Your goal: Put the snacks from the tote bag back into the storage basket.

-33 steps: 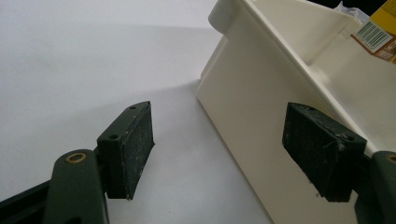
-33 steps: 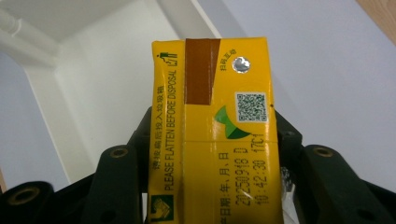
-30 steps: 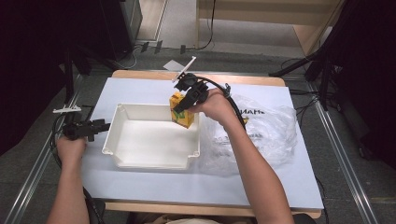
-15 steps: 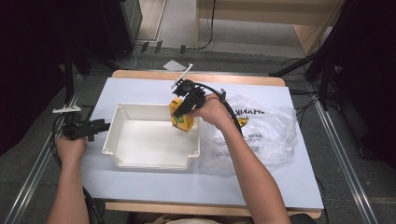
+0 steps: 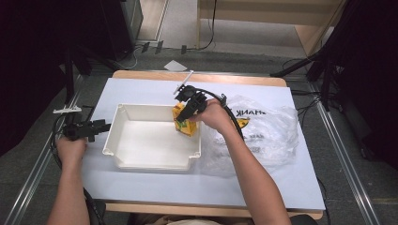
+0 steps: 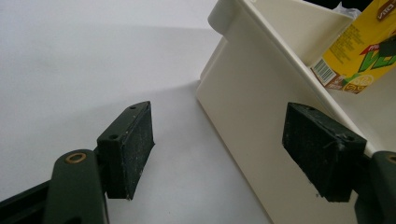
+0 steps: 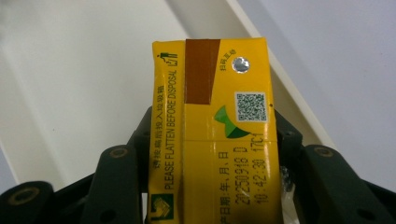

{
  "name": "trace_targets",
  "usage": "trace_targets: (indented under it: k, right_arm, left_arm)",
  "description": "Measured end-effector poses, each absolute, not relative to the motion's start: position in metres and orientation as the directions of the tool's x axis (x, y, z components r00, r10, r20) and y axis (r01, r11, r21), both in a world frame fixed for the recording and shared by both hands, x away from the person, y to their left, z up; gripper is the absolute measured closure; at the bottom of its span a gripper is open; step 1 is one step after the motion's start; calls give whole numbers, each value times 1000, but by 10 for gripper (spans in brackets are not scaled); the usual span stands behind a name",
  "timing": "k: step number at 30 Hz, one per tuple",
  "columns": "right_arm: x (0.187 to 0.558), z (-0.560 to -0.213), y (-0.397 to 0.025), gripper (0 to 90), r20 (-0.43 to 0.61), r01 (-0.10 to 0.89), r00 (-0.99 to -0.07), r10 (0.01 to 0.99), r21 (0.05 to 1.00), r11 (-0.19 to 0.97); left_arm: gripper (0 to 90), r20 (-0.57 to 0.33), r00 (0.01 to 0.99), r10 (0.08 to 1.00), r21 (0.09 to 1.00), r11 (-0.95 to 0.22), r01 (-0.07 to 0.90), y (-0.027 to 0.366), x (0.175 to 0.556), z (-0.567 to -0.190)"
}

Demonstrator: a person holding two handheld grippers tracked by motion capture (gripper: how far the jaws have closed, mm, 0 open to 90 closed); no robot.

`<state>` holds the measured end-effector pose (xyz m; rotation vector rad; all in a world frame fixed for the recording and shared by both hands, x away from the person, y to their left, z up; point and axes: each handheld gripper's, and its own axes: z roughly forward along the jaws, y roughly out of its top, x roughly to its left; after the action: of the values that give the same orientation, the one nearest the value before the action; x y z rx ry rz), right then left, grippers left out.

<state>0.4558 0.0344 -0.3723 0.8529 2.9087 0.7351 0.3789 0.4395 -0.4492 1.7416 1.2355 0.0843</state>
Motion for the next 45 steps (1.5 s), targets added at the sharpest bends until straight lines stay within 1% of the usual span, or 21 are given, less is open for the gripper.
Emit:
trace_targets:
  k: [10,19,25,32,36,40,45]
  right_arm:
    - [455,-382,35,520,107,506,-851,515,434,746]
    - [454,-384,30,517,103,493,-857,505,452,744]
    - [452,-384,26,507,114,510,-849,516,432,744]
    - [449,-376,23,474,126,501,-855,504,458,734]
    - [446,-368,21,473,133,496,-857,498,473,728]
    - [442,-357,18,480,117,492,-856,504,484,723]
    - [437,-340,11,503,126,501,-847,517,517,695]
  left_arm:
    - [259,-438,485,757,723,-23,690,439,379,-449]
    - [259,-439,484,757,721,-24,692,439,379,-449]
    - [259,-438,486,756,720,-28,693,438,379,-449]
    - [259,-438,486,757,720,-28,693,438,379,-449]
    - [260,-436,486,757,720,-30,693,438,379,-449]
    - [259,-435,487,757,719,-33,694,438,379,-449]
    - [259,-439,482,759,718,-27,696,438,379,-449]
